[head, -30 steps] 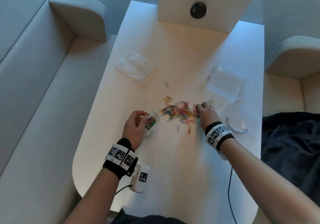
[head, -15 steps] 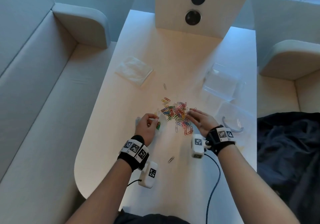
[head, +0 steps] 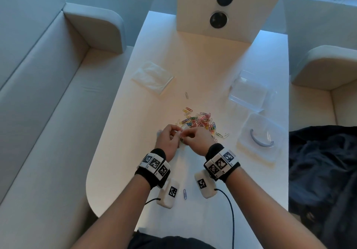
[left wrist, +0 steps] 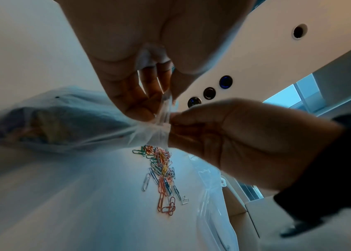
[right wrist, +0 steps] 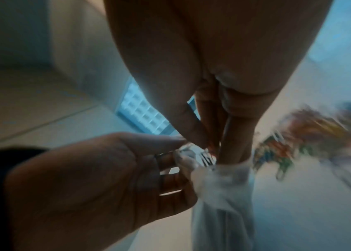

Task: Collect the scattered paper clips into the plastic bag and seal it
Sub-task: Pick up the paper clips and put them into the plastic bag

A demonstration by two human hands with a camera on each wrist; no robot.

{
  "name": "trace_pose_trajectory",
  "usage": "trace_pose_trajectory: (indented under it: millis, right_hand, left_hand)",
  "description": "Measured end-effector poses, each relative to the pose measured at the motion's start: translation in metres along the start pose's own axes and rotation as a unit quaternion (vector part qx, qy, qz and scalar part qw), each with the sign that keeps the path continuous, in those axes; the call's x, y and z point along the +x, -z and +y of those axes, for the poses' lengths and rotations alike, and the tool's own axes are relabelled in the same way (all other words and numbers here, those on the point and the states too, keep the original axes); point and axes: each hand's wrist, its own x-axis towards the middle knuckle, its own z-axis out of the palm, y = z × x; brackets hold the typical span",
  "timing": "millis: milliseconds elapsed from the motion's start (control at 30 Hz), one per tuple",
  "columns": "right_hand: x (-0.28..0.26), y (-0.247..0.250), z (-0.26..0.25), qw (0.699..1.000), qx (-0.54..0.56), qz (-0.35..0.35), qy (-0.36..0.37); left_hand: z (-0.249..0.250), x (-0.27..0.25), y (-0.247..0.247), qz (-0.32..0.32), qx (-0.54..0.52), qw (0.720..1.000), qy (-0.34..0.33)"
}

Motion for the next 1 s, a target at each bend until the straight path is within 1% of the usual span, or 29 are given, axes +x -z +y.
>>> trace_pose_trajectory:
  millis: [33,67,133,200,233,300,367,400,433,467,533,567,633,667,733,800,867,967,1000]
  right_hand:
    - [-0.002,0.003,-0.007,0.997,-0.077,-0.005,0.017]
    - [-0.004,0.006,-0.013,0.992,-0.125,-0.01,0.033]
    - [-0.007,0.013,-0.025,0.982,-0.172,-0.008,0.071]
    - [-0.008,0.024,-0.036,0.977,-0.187,-0.008,0.101]
    - [-0.008,0.032,-0.041,0.977,-0.177,-0.009,0.119]
    - [0.003,0.05,-0.045,0.983,-0.119,0.013,0.14]
    - [0.037,0.068,-0.045,0.985,-0.077,0.081,0.131]
    - [0.058,0.074,-0.041,0.982,-0.086,0.113,0.121]
    - [0.081,0.078,-0.036,0.98,-0.118,0.123,0.105]
    - [0.104,0.079,-0.03,0.977,-0.163,0.107,0.08]
    - [0.145,0.073,-0.017,0.971,-0.234,0.051,0.031]
    - [0.16,0.066,-0.011,0.967,-0.253,0.031,0.019]
    - [0.177,0.05,-0.002,0.958,-0.286,-0.001,0.02]
    - [0.18,0.041,0.0,0.951,-0.306,-0.022,0.032]
    - [0.173,0.02,0.003,0.929,-0.358,-0.048,0.082]
    - [0.153,0.003,0.006,0.902,-0.407,-0.066,0.129]
    - [0.126,-0.011,0.014,0.874,-0.455,-0.089,0.149]
    - [0.091,-0.017,0.037,0.82,-0.533,-0.077,0.195]
    - [0.085,-0.014,0.046,0.813,-0.543,-0.069,0.2]
  left_hand:
    - [0.002,-0.001,0.001,-0.002,0.007,1.0,-0.003]
    - [0.001,-0.003,0.001,-0.001,0.01,1.0,-0.008]
    - [0.004,-0.003,0.006,0.008,0.003,1.0,-0.015]
    - [0.008,-0.004,0.012,0.014,-0.005,1.0,-0.021]
    - [0.011,-0.006,0.015,0.016,-0.013,1.0,-0.022]
    - [0.015,-0.008,0.024,0.027,-0.035,0.999,-0.026]
    - [0.009,-0.004,0.038,0.048,-0.053,0.997,-0.027]
    - [0.006,-0.003,0.045,0.057,-0.063,0.996,-0.024]
    - [0.003,-0.003,0.053,0.064,-0.075,0.995,-0.018]
    - [0.0,-0.003,0.061,0.071,-0.09,0.993,-0.013]
    - [-0.003,-0.002,0.076,0.084,-0.111,0.99,-0.007]
    - [-0.004,-0.001,0.082,0.089,-0.115,0.989,-0.004]
    - [-0.006,-0.001,0.089,0.097,-0.115,0.989,0.0]
    - [-0.008,0.0,0.091,0.099,-0.113,0.989,0.003]
    - [-0.011,0.0,0.092,0.103,-0.106,0.989,0.01]
    - [-0.013,0.0,0.092,0.109,-0.099,0.989,0.016]
    - [-0.015,-0.002,0.089,0.111,-0.096,0.989,0.016]
    - [-0.017,-0.007,0.083,0.103,-0.097,0.99,0.019]
    - [-0.017,-0.009,0.08,0.096,-0.098,0.99,0.023]
